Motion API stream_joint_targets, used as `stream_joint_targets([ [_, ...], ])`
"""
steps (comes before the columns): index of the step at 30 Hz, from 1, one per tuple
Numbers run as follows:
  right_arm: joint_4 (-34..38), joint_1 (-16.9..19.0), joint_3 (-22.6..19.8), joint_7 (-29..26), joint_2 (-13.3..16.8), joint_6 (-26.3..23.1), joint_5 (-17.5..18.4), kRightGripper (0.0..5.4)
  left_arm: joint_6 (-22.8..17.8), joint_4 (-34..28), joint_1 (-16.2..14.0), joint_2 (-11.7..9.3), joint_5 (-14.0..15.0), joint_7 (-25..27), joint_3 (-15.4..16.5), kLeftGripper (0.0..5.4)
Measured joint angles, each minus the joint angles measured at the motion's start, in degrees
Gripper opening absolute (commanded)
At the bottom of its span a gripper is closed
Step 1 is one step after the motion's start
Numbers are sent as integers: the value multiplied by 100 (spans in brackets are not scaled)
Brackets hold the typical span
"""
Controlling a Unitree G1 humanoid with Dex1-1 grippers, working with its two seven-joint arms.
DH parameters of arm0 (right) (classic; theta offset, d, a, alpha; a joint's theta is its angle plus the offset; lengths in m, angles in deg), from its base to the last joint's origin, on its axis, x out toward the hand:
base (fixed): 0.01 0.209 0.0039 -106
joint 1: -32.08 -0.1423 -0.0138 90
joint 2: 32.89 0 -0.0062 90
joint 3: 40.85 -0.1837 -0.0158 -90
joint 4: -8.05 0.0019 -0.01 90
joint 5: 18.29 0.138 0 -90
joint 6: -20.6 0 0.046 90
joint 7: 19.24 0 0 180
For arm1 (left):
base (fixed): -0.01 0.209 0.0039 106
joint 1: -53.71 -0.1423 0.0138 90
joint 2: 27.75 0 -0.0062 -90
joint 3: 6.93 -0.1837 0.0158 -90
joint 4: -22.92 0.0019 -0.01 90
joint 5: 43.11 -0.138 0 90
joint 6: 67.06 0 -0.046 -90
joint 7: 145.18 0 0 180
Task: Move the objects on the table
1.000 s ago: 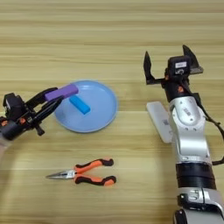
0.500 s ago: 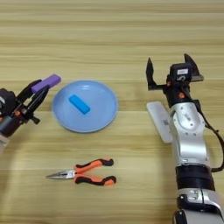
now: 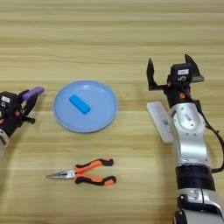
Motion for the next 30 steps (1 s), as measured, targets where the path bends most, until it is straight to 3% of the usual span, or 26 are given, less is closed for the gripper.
stream_joint_targets([
  [9, 1, -1, 0, 0, 0, 0, 2, 540, -393, 190, 2, 0, -93, -48, -5, 134],
  [30, 0, -84, -1, -2, 0, 0, 25, 540, -307, 456, 154, -6, -225, -46, -83, 134],
])
